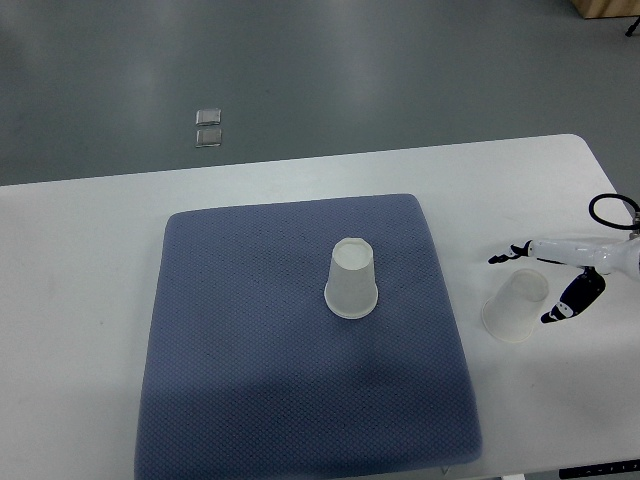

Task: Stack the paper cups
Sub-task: 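Close the right hand fingers around the lying white paper cup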

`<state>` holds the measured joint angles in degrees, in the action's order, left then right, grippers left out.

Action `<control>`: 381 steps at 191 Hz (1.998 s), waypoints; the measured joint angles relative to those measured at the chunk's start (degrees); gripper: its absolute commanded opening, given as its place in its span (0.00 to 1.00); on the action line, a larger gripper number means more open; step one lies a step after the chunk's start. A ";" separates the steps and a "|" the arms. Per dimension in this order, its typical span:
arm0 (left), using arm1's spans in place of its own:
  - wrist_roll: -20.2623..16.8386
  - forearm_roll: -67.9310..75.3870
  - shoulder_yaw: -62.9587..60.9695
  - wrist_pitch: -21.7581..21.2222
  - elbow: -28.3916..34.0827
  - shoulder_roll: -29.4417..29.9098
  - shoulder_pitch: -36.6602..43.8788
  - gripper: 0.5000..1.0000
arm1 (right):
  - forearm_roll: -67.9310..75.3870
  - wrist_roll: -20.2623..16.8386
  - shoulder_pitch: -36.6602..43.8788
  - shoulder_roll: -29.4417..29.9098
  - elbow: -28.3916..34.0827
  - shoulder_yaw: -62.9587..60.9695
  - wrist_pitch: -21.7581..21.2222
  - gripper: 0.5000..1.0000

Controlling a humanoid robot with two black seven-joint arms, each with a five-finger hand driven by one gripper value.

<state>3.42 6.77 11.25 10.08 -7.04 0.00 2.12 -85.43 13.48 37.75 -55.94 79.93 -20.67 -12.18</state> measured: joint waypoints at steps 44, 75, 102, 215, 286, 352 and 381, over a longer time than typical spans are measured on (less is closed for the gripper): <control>0.00 0.00 0.00 0.00 0.00 0.00 -0.01 1.00 | -0.02 -0.01 0.05 0.50 -1.07 0.25 0.37 0.84; 0.02 0.00 0.00 0.00 0.00 0.00 -0.01 1.00 | -0.07 0.01 0.36 0.89 -2.15 -0.05 0.86 0.84; 0.02 0.00 0.00 0.00 0.00 0.00 -0.01 1.00 | -0.03 0.05 0.38 1.25 -2.54 -0.08 1.24 0.84; 0.02 0.00 0.00 0.01 -0.01 0.00 -0.01 1.00 | 0.17 0.49 -0.12 2.40 -3.46 0.24 1.11 0.83; -0.01 0.00 0.00 0.01 -0.01 0.00 -0.01 1.00 | 0.23 0.50 0.02 2.48 -3.38 0.19 0.85 0.74; -0.01 0.00 0.00 0.01 0.00 0.00 -0.01 1.00 | 0.32 0.42 -0.12 3.95 -3.43 0.58 0.41 0.56; -0.01 0.00 0.00 0.01 0.00 0.00 -0.01 1.00 | 0.26 0.41 0.13 4.15 -3.46 0.71 0.41 0.48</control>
<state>3.42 6.77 11.25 10.09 -7.04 0.00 2.11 -85.16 13.89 37.88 -51.79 76.47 -19.96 -11.78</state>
